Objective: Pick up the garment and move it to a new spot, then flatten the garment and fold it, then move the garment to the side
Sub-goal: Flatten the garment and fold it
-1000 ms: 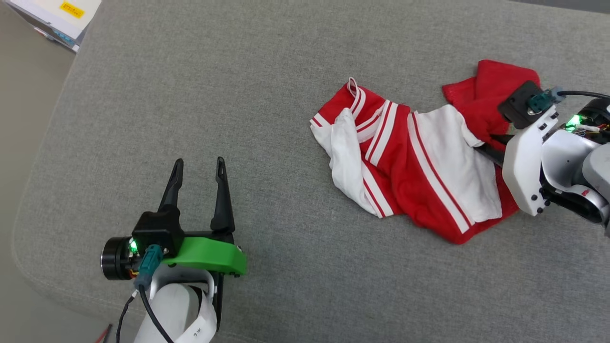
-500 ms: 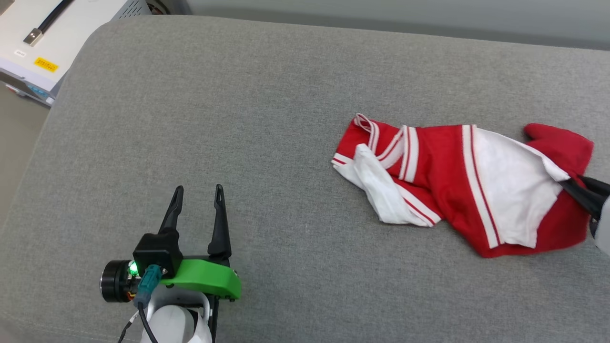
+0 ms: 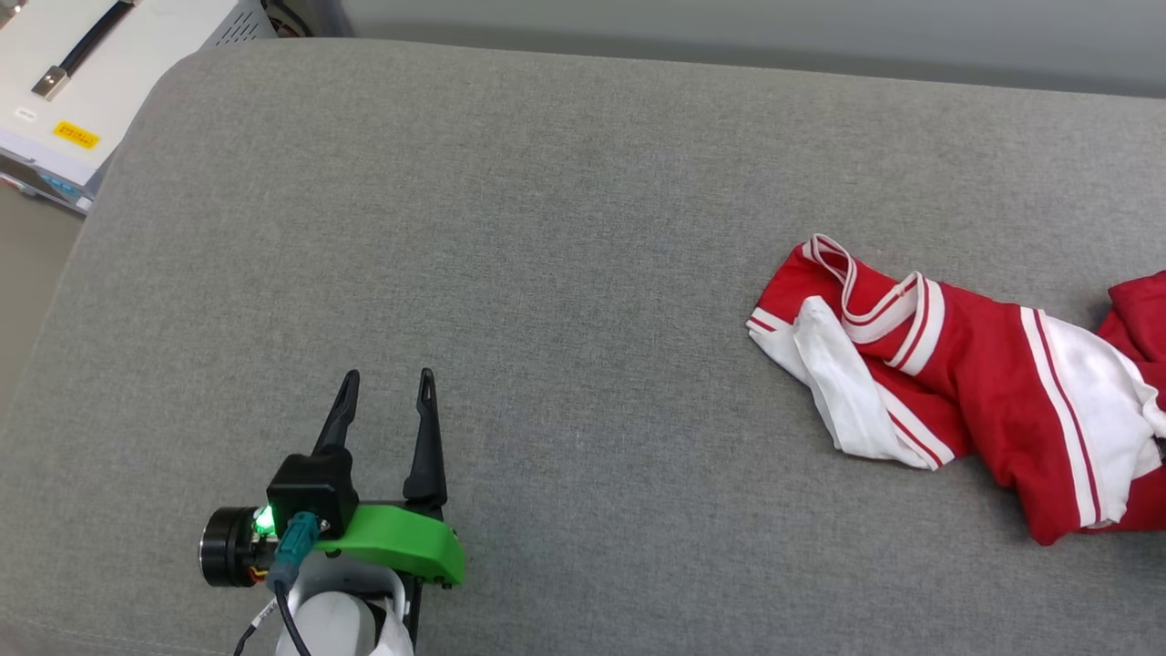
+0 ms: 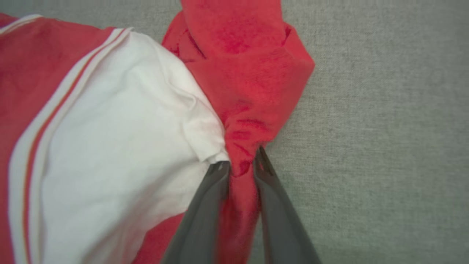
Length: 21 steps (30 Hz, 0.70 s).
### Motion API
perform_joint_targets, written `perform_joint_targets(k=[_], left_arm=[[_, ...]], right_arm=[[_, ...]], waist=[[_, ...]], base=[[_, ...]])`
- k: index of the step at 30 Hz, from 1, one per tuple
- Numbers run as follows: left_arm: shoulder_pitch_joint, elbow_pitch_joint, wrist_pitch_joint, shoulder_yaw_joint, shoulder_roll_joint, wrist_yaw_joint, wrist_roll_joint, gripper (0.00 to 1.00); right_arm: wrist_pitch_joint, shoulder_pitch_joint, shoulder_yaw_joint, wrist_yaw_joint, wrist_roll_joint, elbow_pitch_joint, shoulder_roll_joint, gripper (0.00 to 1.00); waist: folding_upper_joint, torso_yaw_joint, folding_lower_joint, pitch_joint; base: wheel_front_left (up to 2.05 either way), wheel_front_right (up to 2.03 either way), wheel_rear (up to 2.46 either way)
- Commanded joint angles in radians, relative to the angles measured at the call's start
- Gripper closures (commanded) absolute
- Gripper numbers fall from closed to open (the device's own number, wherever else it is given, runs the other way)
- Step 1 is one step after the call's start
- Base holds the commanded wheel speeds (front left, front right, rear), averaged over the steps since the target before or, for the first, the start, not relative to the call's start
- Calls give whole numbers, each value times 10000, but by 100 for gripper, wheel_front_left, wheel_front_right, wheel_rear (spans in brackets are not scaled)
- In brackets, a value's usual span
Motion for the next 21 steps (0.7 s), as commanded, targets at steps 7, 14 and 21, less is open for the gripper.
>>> perform_joint_targets(k=[7,14,21], left_arm=[[379,88,-59,254,-48,-101,327,0],[626,-80,-59,454,-29,-188,483,0],[734,-215,-59,602,-9,-279,582,0]], right_arm=[[-2261,-42,-923,-17,-1518,-461,426,0],[-2648,392,-3219,-17,-3661,-1629,1172,0],[-2658,1696,-6460,-17,-6786,-4259,3327,0]], waist=[[0,-214,0,-795],[0,-313,0,-1132],[0,-267,0,-1230]], base=[[0,0,0],[0,0,0],[0,0,0]])
